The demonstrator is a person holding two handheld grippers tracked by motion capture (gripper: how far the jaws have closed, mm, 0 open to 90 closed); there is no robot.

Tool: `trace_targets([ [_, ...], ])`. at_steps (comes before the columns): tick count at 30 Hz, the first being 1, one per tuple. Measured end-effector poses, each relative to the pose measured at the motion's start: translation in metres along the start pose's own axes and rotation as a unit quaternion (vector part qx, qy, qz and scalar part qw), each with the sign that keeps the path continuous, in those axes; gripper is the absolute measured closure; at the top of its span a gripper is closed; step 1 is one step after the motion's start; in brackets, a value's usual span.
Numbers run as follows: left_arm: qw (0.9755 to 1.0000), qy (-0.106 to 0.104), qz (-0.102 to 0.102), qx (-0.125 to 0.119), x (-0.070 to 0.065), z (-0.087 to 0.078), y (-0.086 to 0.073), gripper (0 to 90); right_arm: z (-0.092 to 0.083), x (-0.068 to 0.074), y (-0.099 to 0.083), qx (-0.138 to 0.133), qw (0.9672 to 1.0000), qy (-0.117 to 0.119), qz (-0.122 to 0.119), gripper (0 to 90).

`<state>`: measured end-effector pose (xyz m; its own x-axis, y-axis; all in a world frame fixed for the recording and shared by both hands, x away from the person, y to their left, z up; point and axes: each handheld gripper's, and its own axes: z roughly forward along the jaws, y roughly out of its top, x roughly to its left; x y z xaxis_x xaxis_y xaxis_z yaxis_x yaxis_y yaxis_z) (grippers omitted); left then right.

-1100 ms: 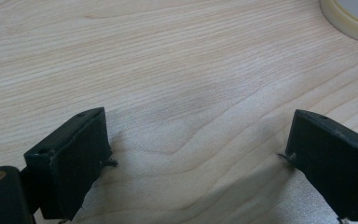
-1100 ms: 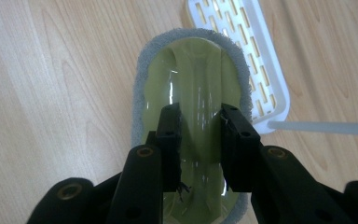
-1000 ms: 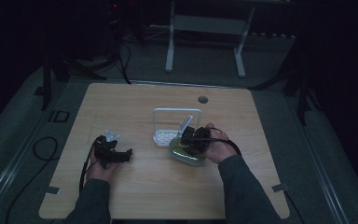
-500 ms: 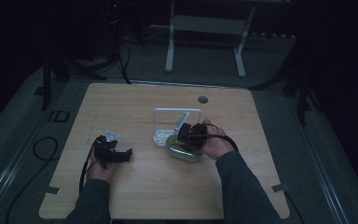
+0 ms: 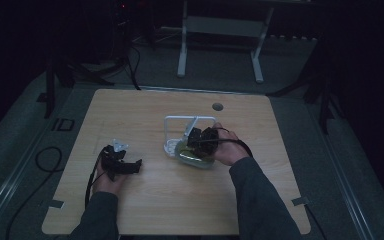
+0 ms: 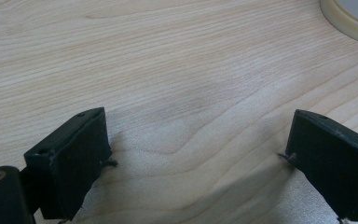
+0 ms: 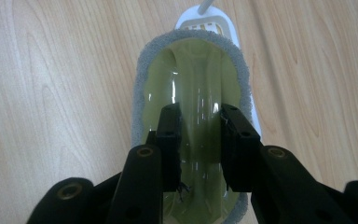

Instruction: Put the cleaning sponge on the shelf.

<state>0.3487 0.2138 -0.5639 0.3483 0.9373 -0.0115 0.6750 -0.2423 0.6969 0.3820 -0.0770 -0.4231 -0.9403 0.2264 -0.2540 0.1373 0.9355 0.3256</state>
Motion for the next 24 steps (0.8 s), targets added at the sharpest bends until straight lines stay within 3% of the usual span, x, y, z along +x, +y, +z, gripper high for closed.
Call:
trace_targets([
  [24,1.0000,0.000,0.000,-0.001,0.000,0.000,0.000,6.0,0.011,-0.007,0.008,-0.009,0.9999,-0.004,-0.010,71.4],
])
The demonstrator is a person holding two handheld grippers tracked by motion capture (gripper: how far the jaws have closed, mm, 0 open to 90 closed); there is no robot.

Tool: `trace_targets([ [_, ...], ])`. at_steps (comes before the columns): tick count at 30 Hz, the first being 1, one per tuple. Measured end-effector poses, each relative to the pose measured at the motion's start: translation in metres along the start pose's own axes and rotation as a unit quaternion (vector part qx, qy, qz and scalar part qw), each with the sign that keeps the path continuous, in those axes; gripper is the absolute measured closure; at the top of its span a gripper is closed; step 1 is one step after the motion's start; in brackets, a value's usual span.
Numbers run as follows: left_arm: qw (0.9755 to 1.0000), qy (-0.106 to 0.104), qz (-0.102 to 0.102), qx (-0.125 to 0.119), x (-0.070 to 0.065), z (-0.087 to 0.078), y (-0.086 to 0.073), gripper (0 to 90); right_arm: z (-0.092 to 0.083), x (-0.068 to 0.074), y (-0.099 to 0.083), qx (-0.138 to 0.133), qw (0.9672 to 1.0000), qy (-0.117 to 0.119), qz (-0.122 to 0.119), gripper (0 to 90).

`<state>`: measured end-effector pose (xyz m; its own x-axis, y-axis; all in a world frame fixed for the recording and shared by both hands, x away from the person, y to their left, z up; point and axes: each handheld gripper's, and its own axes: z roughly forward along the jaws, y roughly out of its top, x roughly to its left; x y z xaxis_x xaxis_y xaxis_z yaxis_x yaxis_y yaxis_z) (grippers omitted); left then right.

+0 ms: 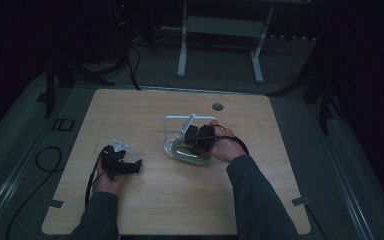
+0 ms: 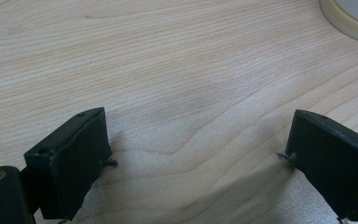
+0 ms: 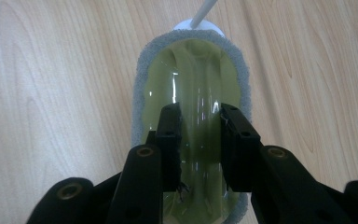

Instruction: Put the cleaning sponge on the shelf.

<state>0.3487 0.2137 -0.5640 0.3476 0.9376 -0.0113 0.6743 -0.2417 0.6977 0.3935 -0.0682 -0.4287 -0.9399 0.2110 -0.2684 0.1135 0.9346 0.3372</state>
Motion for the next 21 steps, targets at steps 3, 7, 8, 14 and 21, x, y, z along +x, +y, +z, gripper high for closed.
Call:
trace_targets([
  [3,1.0000,0.000,0.000,0.000,0.000,0.000,0.000,6.0,0.004,0.000,0.001,0.006,1.0000,-0.003,-0.003,71.4],
  [7,1.0000,0.000,0.000,0.000,0.000,0.000,0.000,6.0,0.007,0.000,0.003,0.009,0.9999,-0.004,-0.005,71.4],
  [8,1.0000,0.000,0.001,0.001,0.000,0.000,0.000,6.0,0.008,-0.001,0.003,0.009,0.9999,-0.005,-0.006,71.4],
  [14,1.0000,0.000,0.001,0.001,0.000,0.000,0.000,6.0,0.016,-0.001,0.008,0.016,0.9998,-0.006,-0.014,71.4],
  [21,1.0000,0.000,0.001,0.001,0.000,0.000,0.000,6.0,0.022,-0.002,0.010,0.019,0.9995,-0.009,-0.025,71.4],
])
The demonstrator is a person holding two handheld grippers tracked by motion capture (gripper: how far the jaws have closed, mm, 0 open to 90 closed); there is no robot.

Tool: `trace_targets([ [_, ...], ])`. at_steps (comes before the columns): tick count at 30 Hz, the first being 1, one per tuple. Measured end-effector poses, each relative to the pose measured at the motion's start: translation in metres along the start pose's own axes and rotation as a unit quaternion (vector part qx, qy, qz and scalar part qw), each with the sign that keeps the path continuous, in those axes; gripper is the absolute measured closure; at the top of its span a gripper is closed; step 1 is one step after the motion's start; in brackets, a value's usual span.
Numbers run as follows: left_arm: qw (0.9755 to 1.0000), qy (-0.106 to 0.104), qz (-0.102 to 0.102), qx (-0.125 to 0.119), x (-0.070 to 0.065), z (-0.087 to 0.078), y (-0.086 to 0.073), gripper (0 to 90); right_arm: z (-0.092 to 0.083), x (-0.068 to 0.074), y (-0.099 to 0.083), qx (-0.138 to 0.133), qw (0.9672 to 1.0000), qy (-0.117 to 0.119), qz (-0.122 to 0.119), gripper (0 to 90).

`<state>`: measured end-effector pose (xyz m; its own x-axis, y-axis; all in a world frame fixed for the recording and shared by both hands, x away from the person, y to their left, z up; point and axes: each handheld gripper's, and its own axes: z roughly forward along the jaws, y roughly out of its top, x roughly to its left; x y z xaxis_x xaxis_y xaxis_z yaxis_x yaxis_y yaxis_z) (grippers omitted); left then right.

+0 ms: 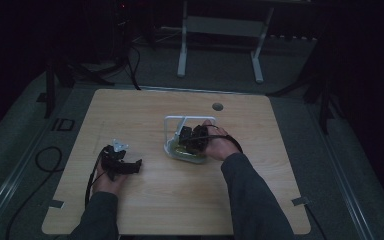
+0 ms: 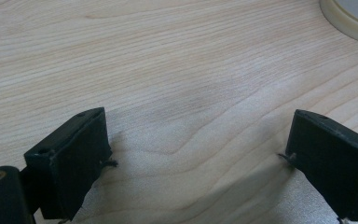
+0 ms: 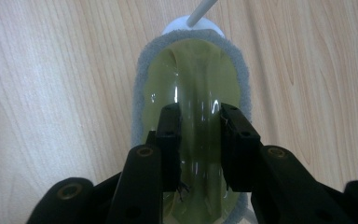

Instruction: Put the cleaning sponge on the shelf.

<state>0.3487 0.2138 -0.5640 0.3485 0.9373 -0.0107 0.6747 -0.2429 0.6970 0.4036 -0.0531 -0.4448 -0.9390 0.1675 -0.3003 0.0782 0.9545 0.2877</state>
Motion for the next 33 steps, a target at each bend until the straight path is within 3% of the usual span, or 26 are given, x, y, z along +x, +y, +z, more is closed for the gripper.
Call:
trace_targets([
  [12,1.0000,0.000,0.000,0.000,0.000,0.000,0.000,6.0,0.009,0.000,0.004,0.010,0.9997,-0.006,-0.021,71.4],
  [17,1.0000,0.000,0.000,0.000,0.000,0.000,0.000,6.0,0.008,-0.001,0.009,0.023,0.9987,-0.018,-0.041,71.3],
  [33,1.0000,0.000,-0.001,0.000,0.000,0.000,0.000,6.0,0.016,0.001,0.009,0.034,0.9965,-0.040,-0.064,71.3],
])
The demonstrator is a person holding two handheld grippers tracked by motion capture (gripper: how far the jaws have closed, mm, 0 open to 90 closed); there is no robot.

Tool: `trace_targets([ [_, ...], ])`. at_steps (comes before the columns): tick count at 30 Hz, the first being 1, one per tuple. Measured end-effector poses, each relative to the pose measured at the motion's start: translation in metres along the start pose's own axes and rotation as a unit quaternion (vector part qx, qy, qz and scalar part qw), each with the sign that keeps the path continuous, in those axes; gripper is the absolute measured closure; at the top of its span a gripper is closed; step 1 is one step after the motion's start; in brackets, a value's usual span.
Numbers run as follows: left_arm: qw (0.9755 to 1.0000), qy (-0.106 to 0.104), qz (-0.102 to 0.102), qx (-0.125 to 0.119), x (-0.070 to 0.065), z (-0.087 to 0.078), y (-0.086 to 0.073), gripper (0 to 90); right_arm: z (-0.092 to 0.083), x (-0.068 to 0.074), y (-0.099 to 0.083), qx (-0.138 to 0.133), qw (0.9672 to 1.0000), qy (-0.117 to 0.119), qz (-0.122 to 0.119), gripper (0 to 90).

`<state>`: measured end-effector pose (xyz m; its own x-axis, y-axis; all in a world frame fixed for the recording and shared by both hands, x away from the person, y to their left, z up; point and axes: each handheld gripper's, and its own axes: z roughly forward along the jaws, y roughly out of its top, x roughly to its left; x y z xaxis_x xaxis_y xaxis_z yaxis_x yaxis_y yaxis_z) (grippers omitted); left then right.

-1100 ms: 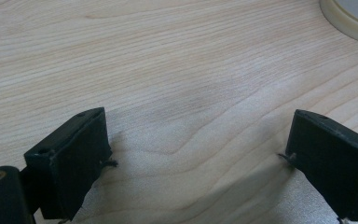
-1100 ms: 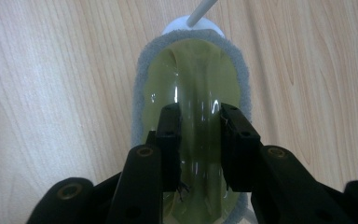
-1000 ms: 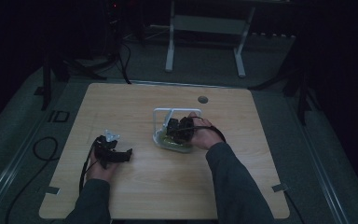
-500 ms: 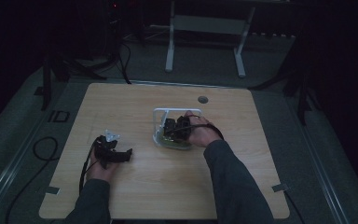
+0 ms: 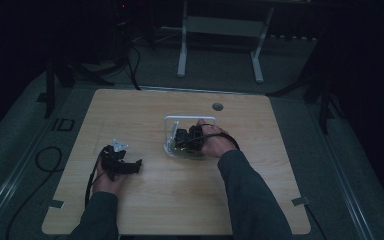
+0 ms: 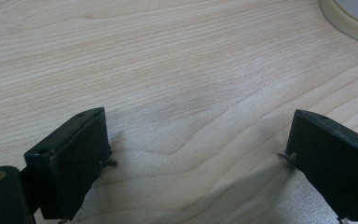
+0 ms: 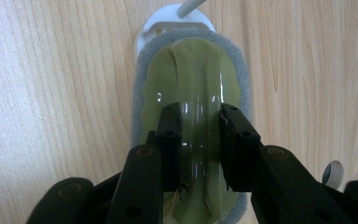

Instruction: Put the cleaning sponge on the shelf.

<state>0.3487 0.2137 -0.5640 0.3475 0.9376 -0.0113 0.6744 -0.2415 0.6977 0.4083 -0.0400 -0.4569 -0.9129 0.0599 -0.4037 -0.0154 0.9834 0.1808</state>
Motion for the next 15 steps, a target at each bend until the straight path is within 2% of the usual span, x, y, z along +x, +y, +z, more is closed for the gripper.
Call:
trace_targets([
  [12,1.0000,0.000,0.000,0.000,0.0000,0.0000,0.0000,6.0,0.0047,0.0040,-0.0013,0.009,0.9995,-0.024,-0.017,71.1],
  [15,1.0000,0.000,0.000,0.000,0.0000,0.0000,0.0000,6.0,0.0049,0.0049,-0.0020,0.003,0.9994,-0.027,-0.022,71.2],
])
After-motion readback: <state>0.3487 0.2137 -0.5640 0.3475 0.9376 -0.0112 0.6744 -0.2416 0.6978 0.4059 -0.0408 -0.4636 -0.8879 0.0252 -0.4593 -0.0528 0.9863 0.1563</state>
